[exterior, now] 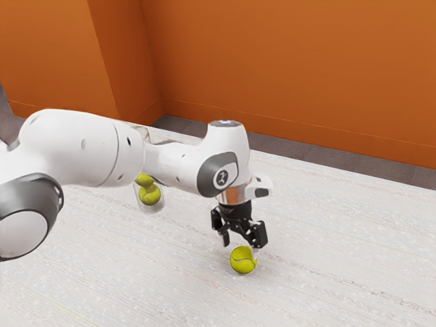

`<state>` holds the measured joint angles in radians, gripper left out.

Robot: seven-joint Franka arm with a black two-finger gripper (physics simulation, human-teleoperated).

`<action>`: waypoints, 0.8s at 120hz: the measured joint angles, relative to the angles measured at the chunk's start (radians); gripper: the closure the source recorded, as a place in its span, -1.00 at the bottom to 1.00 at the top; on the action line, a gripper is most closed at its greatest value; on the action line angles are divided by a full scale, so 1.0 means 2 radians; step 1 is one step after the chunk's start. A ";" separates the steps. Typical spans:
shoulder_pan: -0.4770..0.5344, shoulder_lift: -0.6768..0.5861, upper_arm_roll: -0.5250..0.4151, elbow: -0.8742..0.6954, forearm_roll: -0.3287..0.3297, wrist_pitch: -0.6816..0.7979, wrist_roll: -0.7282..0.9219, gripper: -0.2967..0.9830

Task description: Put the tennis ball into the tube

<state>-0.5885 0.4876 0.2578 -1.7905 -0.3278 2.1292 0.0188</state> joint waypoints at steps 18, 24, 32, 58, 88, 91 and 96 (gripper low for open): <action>0.000 0.015 -0.001 0.000 -0.008 0.013 -0.003 -0.54; 0.000 0.018 -0.001 0.000 -0.010 0.016 -0.004 -0.54; -0.003 0.021 -0.001 0.000 -0.012 0.019 -0.005 -0.54; -0.005 0.026 -0.002 -0.009 -0.014 0.026 -0.008 -0.54; -0.008 0.028 -0.002 -0.010 -0.012 0.028 -0.009 -0.39; -0.008 0.028 -0.002 -0.010 -0.011 0.028 -0.010 -0.35; -0.008 0.028 -0.002 -0.010 -0.010 0.028 -0.010 -0.29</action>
<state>-0.6043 0.5437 0.2546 -1.8105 -0.3480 2.1861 -0.0007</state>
